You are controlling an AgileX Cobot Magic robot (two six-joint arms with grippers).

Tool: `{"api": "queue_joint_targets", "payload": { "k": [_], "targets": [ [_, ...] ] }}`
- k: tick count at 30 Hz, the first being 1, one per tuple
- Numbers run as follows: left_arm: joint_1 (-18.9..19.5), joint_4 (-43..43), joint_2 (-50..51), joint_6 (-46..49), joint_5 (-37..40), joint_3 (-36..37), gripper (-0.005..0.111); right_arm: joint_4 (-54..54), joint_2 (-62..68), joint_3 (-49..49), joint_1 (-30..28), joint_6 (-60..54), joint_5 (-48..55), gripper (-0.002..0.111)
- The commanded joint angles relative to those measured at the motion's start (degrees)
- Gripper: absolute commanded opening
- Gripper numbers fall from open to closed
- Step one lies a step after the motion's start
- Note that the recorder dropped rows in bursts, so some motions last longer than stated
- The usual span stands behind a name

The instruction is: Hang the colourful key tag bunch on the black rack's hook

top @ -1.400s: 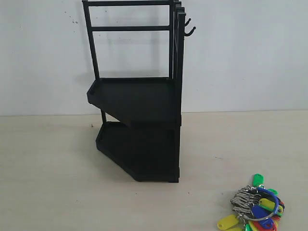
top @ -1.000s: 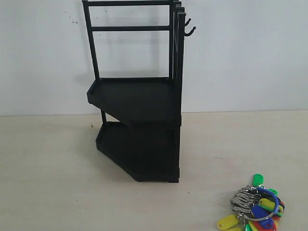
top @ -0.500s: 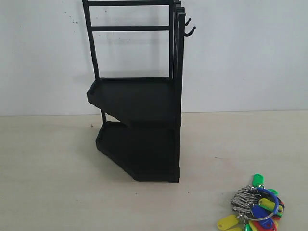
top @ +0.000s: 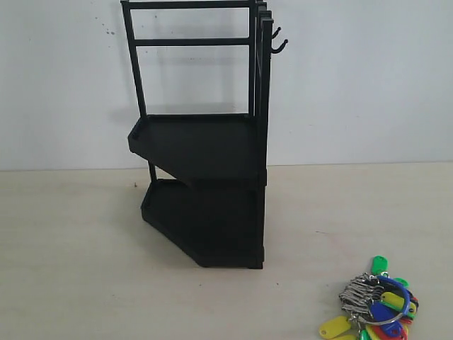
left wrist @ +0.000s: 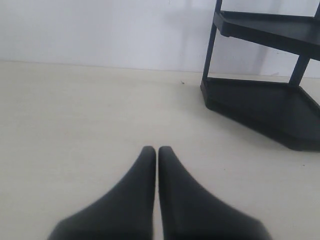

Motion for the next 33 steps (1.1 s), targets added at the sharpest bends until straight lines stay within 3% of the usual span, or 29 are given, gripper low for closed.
{"api": "queue_joint_targets", "payload": {
  "k": [1,4,6,22,26,29,33],
  "targets": [
    [0.1,0.3,-0.1,0.2,-0.4,0.2,0.004,0.3,12.1,-12.3,-0.3,9.4,23.4,0.000],
    [0.1,0.3,-0.1,0.2,-0.4,0.2,0.004,0.3,23.3,-19.5,-0.3,12.1,39.0,0.000],
    [0.1,0.3,-0.1,0.2,-0.4,0.2,0.004,0.3,28.5,-21.6,-0.3,12.1,42.8,0.000],
    [0.1,0.3,-0.1,0.2,-0.4,0.2,0.004,2.8,61.0,-24.9,-0.2,1.9,51.8,0.001],
    [0.1,0.3,-0.1,0.2,-0.4,0.2,0.004,9.8,69.6,-28.2,-0.2,-5.8,56.4,0.019],
    [0.1,0.3,-0.1,0.2,-0.4,0.2,0.004,12.1,75.3,-31.1,-0.2,-8.8,59.7,0.044],
    [0.1,0.3,-0.1,0.2,-0.4,0.2,0.004,14.8,81.1,-33.3,-0.3,-12.0,60.7,0.049]
  ]
}}
